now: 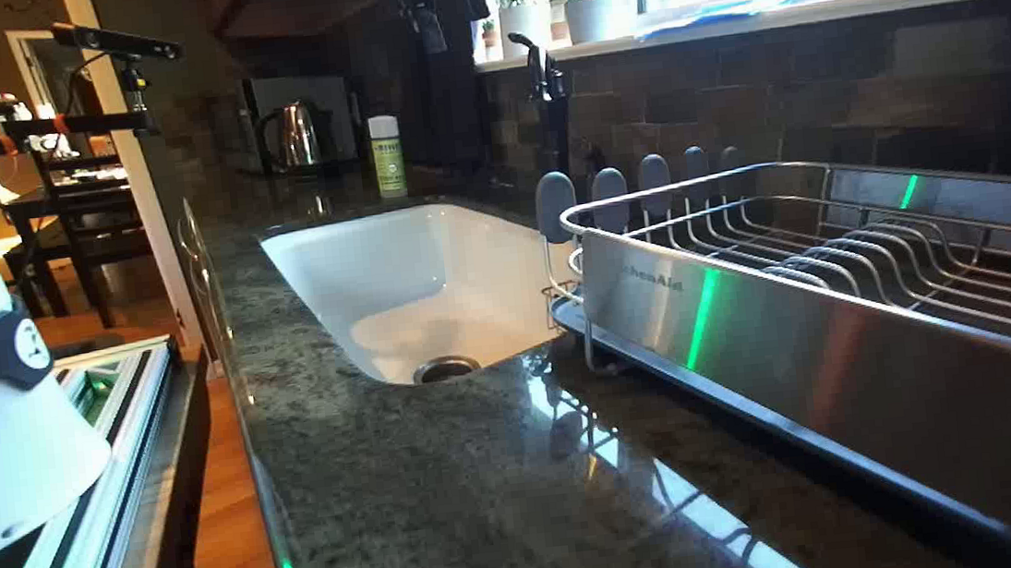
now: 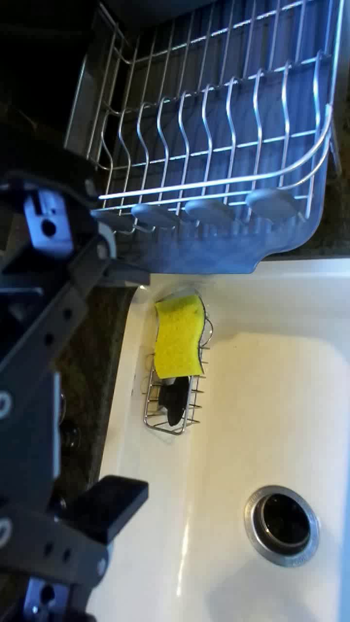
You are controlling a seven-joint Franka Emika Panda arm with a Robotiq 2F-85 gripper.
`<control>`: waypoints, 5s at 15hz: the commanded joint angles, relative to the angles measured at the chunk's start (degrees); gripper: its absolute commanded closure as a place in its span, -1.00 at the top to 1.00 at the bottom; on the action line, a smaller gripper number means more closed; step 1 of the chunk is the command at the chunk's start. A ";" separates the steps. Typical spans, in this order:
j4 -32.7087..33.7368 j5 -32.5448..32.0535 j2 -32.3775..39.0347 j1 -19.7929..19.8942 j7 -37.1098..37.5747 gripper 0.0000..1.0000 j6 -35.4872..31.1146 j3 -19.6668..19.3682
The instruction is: Put the cups into the sink
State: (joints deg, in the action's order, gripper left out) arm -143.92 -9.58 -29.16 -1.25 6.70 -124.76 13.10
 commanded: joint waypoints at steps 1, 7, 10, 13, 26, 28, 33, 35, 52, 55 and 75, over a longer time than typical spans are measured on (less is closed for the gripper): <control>0.15 -0.74 0.17 -1.33 0.58 1.00 0.27 -1.19; 0.15 -0.74 0.17 -1.33 0.58 1.00 0.27 -1.19; 0.44 -1.44 -0.07 -0.96 -0.23 1.00 0.72 -1.67; 1.55 -3.04 -1.07 -0.46 -0.18 1.00 2.52 -1.97; 6.70 -7.73 -2.16 -0.97 -1.16 1.00 18.51 -2.45; 6.79 -8.76 -2.16 -0.90 -1.05 1.00 19.52 -2.53; 5.25 -8.80 -2.20 -0.20 -6.94 1.00 16.36 -8.34; 5.15 -9.04 -1.99 0.71 -11.40 1.00 15.28 -12.15; 2.16 -14.30 -0.19 13.86 -24.48 1.00 6.50 -28.71; 2.48 -14.31 -0.26 13.56 -24.37 1.00 6.53 -27.94; 7.64 -19.56 27.16 21.30 -32.18 1.00 -14.69 -34.72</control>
State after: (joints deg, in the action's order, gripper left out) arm -138.38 -28.87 -6.19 19.20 -23.36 -137.18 -20.95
